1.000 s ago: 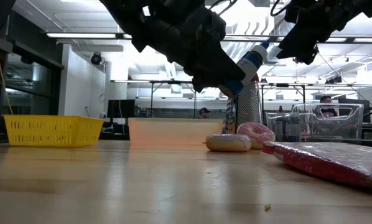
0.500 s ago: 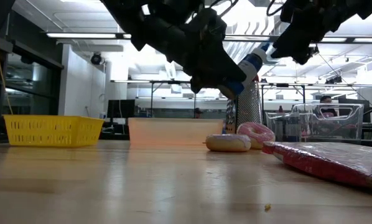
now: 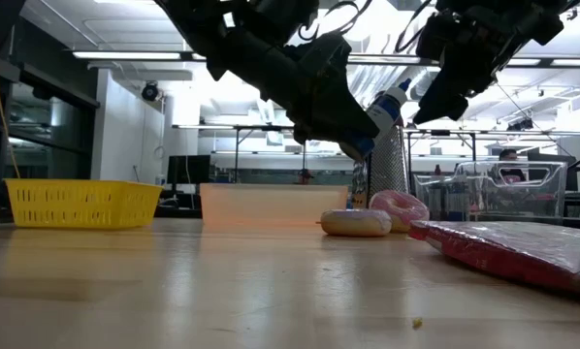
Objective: Pick & Place Food Item
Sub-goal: Put the left blue food coloring bottle into the transparent bin
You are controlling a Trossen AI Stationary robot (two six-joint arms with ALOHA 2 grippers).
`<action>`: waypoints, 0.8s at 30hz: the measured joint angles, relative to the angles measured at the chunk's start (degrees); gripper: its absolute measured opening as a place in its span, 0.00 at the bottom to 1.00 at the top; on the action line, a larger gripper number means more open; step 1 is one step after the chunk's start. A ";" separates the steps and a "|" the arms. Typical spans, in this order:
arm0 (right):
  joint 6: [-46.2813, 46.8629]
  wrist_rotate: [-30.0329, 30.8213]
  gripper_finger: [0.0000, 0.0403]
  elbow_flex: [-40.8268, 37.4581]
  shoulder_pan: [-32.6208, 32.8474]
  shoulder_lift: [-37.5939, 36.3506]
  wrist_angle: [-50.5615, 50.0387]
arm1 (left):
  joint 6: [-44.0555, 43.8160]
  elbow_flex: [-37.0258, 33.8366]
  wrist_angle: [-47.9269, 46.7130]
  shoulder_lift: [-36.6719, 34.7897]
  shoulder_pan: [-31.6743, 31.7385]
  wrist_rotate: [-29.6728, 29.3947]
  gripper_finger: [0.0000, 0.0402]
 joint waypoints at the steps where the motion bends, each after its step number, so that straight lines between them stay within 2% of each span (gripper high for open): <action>1: -0.43 0.03 0.45 0.00 0.52 0.05 0.51 | -0.02 0.00 0.01 0.00 0.19 0.00 0.38; 5: -2.53 0.10 0.50 0.00 2.61 0.06 3.46 | -0.09 0.00 0.01 0.00 0.71 -0.03 0.38; 10: -4.98 4.75 0.53 0.00 5.03 0.06 4.37 | -0.11 0.00 0.13 0.00 0.69 -0.13 0.38; 15: -4.95 7.46 0.54 0.00 6.12 0.06 4.60 | 0.37 0.00 2.07 0.00 0.69 -0.13 0.38; 24: -4.62 7.13 0.54 0.00 6.36 0.06 7.16 | 1.33 0.00 4.21 0.00 0.69 -0.09 0.38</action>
